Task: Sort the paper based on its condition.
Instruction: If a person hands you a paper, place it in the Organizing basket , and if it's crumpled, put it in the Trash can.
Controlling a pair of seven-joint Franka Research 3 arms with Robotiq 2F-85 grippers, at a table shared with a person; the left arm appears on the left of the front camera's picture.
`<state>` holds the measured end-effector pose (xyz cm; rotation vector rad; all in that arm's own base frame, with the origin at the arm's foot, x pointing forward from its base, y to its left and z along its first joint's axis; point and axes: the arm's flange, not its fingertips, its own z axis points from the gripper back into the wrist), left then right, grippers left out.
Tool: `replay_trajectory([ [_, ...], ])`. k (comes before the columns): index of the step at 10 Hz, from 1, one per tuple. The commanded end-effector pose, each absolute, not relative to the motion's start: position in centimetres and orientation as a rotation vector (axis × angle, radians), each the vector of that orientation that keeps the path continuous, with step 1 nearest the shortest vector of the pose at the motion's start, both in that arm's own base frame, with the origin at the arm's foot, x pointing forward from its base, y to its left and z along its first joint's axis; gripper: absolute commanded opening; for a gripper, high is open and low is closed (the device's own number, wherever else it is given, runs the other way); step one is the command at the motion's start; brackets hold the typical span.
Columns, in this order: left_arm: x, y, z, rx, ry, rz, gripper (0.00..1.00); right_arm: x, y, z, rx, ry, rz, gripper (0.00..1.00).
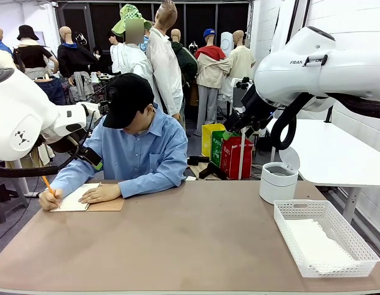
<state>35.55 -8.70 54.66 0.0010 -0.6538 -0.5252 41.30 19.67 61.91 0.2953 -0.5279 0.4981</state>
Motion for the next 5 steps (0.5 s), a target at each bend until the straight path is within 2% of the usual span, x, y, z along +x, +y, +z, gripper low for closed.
replay_trajectory([
  [1,35.58,-8.58,54.71,-0.001,-0.654,-0.523,1.0,41.27,19.67,61.94,0.295,-0.524,0.499,1.0],
  [5,35.58,-8.58,54.71,-0.001,-0.654,-0.523,1.0,41.27,19.67,61.94,0.295,-0.524,0.499,1.0],
])
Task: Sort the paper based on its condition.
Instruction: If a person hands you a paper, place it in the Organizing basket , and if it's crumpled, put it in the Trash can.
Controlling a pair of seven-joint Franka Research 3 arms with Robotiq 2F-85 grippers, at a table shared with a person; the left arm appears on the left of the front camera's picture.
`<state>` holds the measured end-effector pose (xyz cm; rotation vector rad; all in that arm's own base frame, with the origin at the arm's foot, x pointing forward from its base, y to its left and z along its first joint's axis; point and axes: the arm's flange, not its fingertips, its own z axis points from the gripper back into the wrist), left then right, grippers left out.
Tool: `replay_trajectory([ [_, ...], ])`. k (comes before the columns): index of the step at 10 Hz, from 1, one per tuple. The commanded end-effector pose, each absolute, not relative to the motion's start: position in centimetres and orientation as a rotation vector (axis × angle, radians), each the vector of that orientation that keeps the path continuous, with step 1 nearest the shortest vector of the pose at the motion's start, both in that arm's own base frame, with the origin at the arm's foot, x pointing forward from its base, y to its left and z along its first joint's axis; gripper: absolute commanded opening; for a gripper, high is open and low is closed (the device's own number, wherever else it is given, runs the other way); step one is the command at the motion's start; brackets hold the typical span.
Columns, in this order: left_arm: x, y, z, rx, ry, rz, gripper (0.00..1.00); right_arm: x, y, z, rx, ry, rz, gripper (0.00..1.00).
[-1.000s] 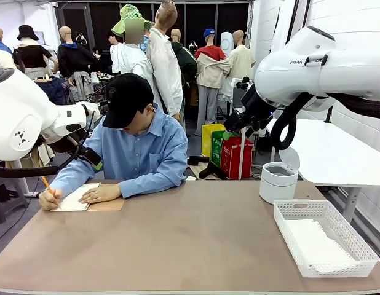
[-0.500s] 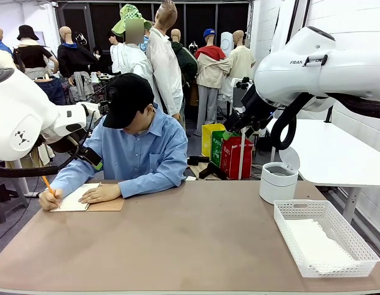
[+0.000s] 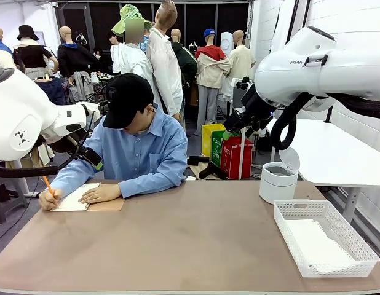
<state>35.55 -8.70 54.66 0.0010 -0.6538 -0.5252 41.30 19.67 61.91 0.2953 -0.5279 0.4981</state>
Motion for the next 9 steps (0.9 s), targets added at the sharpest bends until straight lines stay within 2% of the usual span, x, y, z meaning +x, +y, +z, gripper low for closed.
replay_trajectory([
  [1,35.58,-8.58,54.71,-0.001,-0.654,-0.523,1.0,41.27,19.67,61.94,0.295,-0.524,0.499,1.0],
  [9,35.58,-8.58,54.71,-0.001,-0.654,-0.523,1.0,41.27,19.67,61.94,0.295,-0.524,0.499,1.0],
])
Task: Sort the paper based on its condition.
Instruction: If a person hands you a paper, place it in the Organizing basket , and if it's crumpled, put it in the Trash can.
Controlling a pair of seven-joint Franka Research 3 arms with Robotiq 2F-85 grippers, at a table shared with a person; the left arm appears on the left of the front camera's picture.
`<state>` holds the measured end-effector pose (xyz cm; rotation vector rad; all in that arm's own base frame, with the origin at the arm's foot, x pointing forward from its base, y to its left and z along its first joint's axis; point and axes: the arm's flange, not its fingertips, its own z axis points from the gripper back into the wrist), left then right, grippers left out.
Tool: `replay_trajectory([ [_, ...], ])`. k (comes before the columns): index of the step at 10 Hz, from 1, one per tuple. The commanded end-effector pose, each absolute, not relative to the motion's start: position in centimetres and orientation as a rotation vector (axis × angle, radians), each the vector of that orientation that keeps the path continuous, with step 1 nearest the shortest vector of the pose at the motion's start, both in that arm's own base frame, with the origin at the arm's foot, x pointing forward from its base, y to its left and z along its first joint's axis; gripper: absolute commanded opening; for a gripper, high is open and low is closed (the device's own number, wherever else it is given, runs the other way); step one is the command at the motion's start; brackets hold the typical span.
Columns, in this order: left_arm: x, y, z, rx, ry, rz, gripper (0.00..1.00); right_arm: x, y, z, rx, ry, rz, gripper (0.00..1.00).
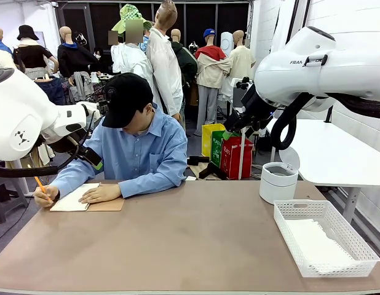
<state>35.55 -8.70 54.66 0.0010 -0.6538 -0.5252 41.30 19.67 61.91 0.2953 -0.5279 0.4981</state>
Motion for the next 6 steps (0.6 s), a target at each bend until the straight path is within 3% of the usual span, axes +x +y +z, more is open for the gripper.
replay_trajectory([
  [1,35.58,-8.58,54.71,-0.001,-0.654,-0.523,1.0,41.27,19.67,61.94,0.295,-0.524,0.499,1.0],
  [6,35.58,-8.58,54.71,-0.001,-0.654,-0.523,1.0,41.27,19.67,61.94,0.295,-0.524,0.499,1.0],
])
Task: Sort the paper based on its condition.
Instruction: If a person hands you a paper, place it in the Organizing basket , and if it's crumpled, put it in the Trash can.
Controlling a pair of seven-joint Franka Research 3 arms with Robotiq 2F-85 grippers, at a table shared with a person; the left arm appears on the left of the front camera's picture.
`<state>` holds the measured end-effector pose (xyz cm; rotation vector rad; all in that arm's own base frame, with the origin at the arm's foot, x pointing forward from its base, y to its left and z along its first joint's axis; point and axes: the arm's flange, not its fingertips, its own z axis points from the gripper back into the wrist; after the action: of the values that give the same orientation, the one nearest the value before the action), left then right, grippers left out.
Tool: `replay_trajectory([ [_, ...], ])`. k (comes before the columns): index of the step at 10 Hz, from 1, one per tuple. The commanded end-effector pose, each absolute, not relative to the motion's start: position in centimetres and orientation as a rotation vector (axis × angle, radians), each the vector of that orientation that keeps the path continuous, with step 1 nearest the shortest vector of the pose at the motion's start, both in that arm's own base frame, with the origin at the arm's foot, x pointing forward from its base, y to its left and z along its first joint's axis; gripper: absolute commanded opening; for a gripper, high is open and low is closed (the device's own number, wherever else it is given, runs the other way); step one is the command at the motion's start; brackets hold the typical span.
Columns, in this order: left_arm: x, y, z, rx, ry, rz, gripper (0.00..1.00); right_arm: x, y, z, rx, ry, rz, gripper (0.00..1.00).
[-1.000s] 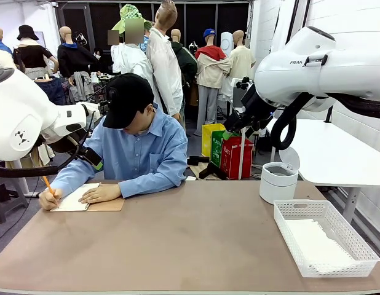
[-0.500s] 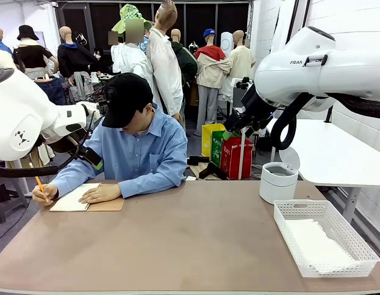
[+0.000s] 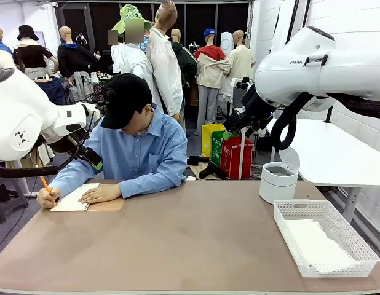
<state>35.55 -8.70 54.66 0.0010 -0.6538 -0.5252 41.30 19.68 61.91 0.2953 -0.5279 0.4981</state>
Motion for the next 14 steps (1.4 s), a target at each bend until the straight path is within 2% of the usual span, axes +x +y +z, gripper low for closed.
replay_trajectory([
  [1,35.58,-8.58,54.71,-0.001,-0.654,-0.523,1.0,41.27,19.67,61.94,0.295,-0.524,0.499,1.0],
  [14,35.58,-8.58,54.71,-0.001,-0.654,-0.523,1.0,41.27,19.67,61.94,0.295,-0.524,0.499,1.0],
])
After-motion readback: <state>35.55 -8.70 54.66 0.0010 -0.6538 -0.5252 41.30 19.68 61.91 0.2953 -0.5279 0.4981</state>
